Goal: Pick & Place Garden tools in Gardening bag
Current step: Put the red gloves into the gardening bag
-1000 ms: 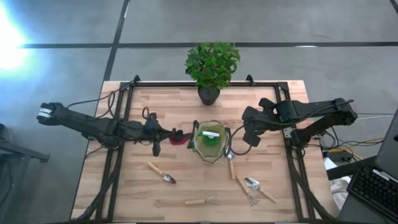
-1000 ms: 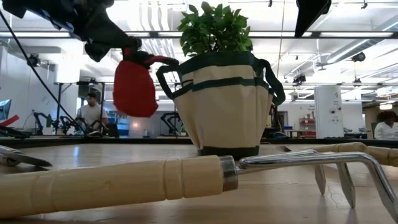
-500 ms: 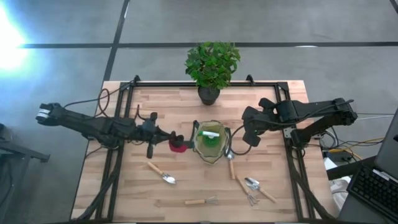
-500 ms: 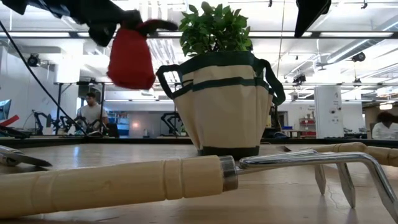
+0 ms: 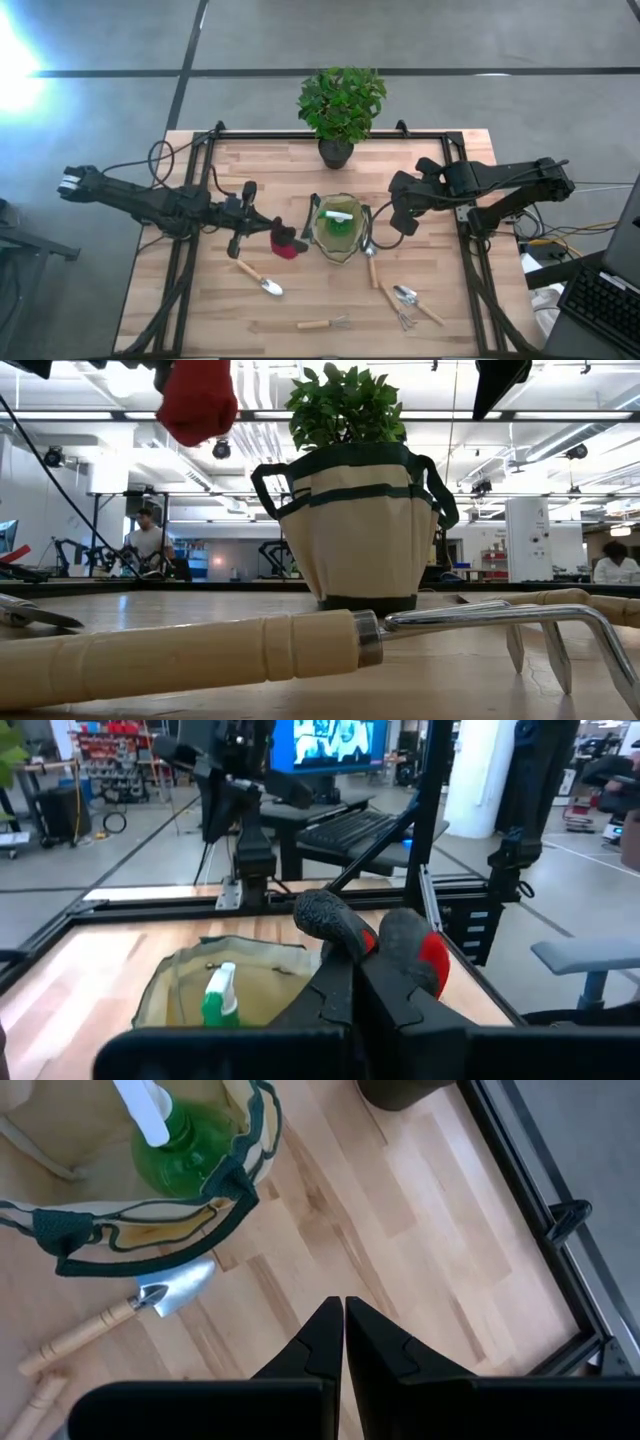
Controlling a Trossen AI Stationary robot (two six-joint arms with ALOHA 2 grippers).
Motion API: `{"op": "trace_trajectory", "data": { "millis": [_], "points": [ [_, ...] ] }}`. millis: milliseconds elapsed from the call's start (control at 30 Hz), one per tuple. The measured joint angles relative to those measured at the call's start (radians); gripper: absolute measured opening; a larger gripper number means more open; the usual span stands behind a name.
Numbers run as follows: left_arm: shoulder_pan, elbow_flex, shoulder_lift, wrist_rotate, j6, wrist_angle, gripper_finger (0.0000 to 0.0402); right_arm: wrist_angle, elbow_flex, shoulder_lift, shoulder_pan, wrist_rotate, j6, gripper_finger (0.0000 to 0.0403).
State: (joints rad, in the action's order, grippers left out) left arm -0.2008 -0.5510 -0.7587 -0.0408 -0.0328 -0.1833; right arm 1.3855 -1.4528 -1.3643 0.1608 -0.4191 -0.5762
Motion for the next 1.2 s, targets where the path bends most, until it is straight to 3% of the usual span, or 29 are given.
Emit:
{"op": "trace_trajectory", "data": {
  "millis": [733,1200],
  "points": [
    [0.001,-0.003,-0.182,0.000,0.009,-0.312,0.0001,-0.009,0.000,0.000,0.000,0.000,0.000,0.0008],
    [0.005,-0.150,-0.372,-0.001,0.080,-0.350,0.0001,-0.012,0.000,0.000,0.000,-0.001,0.001,0.0008]
  ]
}}
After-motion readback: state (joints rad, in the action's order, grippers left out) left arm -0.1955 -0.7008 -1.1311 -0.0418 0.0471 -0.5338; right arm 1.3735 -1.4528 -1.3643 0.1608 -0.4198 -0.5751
